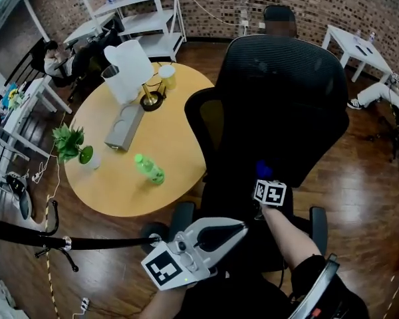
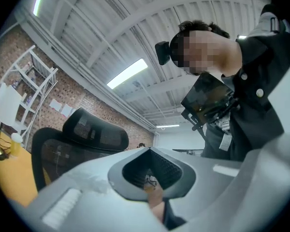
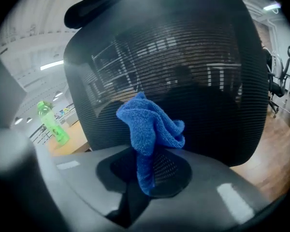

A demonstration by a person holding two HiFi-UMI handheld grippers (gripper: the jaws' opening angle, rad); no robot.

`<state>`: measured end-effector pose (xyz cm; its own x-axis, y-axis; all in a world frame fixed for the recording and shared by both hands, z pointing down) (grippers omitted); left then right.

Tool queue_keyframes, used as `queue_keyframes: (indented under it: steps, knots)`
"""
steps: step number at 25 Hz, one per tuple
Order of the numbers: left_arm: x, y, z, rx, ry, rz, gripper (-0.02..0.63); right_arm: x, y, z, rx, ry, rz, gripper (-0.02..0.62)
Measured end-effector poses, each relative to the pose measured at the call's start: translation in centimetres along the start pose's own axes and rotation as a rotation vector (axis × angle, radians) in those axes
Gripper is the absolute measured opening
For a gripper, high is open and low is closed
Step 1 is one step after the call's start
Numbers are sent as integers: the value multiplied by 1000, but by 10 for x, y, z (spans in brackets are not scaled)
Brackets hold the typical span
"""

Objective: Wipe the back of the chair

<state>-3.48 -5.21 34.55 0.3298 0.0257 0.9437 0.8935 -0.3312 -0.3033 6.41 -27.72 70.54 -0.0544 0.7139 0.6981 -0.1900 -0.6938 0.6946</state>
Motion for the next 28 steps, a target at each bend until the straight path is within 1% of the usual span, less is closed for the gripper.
queue_keyframes:
  steps: [3, 6, 9, 12, 17, 19, 20, 21, 23, 24, 25, 26, 27, 28]
  knots:
    - [-4, -21, -2, -60, 7, 4, 5, 10, 10, -38, -44, -53, -27, 54]
    - [-8, -39, -3, -110, 18, 17, 5, 20, 19, -82, -112, -105, -55, 54]
    - [-13, -52, -3, -150, 29, 28, 5, 26, 23, -122, -176, -135, -74, 54]
    - [-15, -63, -3, -187, 39, 29, 5, 30, 30, -146, -198, -169, -87, 54]
    - [-13, -74, -9, -226, 43, 25, 5, 38, 37, -184, -278, -216, -108, 54]
    - [-11, -73, -13, -232, 45, 23, 5, 42, 39, -195, -315, -259, -113, 54]
    - [-9, -72, -15, -231, 44, 21, 4, 44, 36, -204, -371, -286, -113, 54]
    - [-7, -69, -17, -228, 42, 20, 5, 46, 29, -215, -457, -317, -111, 54]
    - [-4, -62, -21, -217, 33, 17, 5, 54, 12, -237, -660, -390, -111, 54]
    - [-2, -58, -22, -210, 27, 15, 5, 58, 7, -242, -730, -417, -118, 54]
    - [0, -54, -22, -203, 22, 12, 5, 62, 6, -241, -760, -427, -131, 54]
    - [3, -50, -23, -199, 18, 7, 5, 65, 10, -233, -748, -421, -148, 54]
    - [6, -46, -23, -196, 14, 1, 5, 66, 18, -220, -704, -405, -165, 54]
    - [9, -43, -23, -194, 11, -4, 5, 67, 28, -203, -641, -383, -180, 54]
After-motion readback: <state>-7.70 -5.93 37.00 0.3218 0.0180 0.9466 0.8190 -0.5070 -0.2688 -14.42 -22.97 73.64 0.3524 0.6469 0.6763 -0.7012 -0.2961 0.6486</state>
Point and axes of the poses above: the fingertips, and each gripper's own axes: y forward along the fingers, z to its right, x out of its underside, the point moved 2 cm from there along -y, backward along the fingers, and after that the axes turned 12 degrees about x, right-handed, at the moved point
